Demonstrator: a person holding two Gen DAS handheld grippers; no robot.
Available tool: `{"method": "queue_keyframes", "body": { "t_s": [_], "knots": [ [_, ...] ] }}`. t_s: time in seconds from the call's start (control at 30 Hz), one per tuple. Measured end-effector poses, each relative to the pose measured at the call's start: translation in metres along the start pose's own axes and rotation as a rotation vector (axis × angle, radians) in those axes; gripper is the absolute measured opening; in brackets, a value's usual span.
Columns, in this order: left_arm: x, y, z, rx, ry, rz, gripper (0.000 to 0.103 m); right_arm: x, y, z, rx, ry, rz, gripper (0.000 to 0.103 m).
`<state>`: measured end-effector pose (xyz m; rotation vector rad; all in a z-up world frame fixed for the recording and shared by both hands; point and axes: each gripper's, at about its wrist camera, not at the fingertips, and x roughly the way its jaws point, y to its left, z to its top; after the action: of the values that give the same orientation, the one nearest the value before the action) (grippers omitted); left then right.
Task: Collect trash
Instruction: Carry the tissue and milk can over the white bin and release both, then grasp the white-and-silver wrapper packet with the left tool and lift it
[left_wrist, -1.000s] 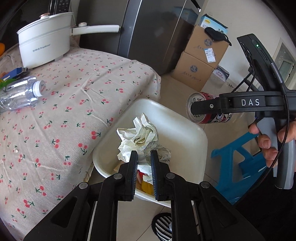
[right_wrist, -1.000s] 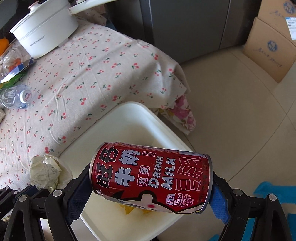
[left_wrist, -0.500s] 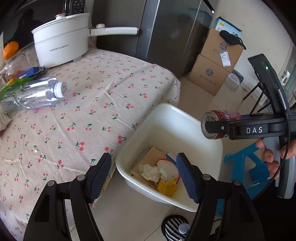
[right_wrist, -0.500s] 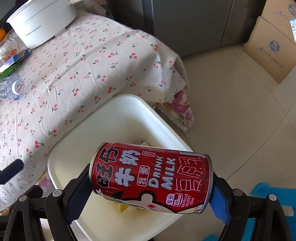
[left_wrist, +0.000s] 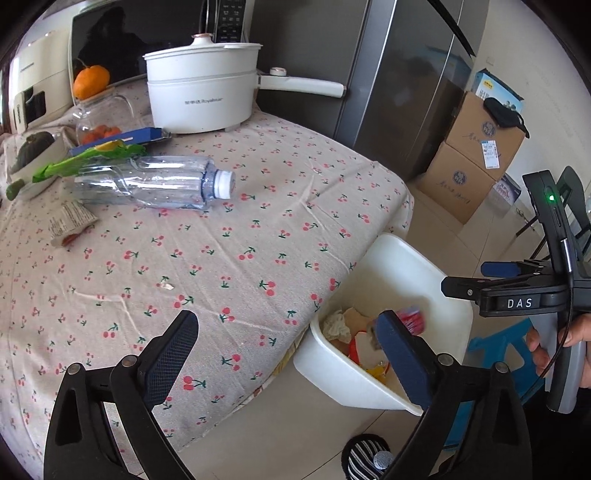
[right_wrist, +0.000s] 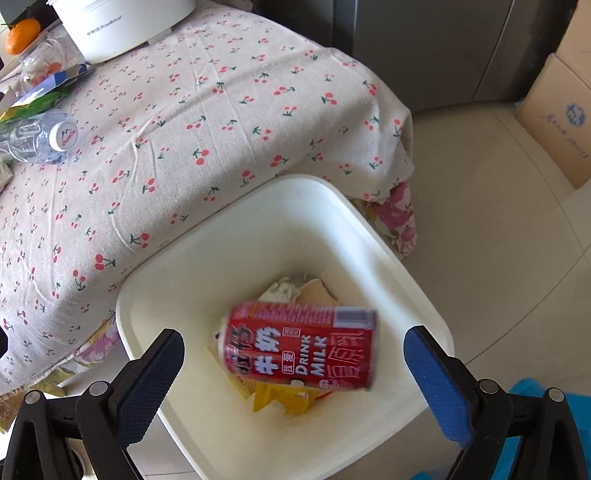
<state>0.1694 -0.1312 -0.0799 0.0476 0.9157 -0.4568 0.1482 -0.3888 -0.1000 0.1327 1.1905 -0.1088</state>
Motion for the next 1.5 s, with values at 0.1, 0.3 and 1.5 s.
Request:
{"method": "queue_keyframes", "body": {
  "t_s": [0.1,0.3,1.5],
  "knots": [
    [-0.008,0.012,0.002,-0.029,-0.016,0.018,0.100,-0.009,0.007,0.002,-0.011,-0.037,-0.009,0.102],
    [-0.034,0.038,0.012,-0.093,-0.089,0.067,0.103,-0.038,0.034,0.009,-0.061,-0.175,0.004,0.102],
    [0.013,0.213,0.044,-0.002,-0.018,0.267,0.103,-0.053,0.169,0.078,-0.209,-0.478,0.231,0.102]
  ]
}}
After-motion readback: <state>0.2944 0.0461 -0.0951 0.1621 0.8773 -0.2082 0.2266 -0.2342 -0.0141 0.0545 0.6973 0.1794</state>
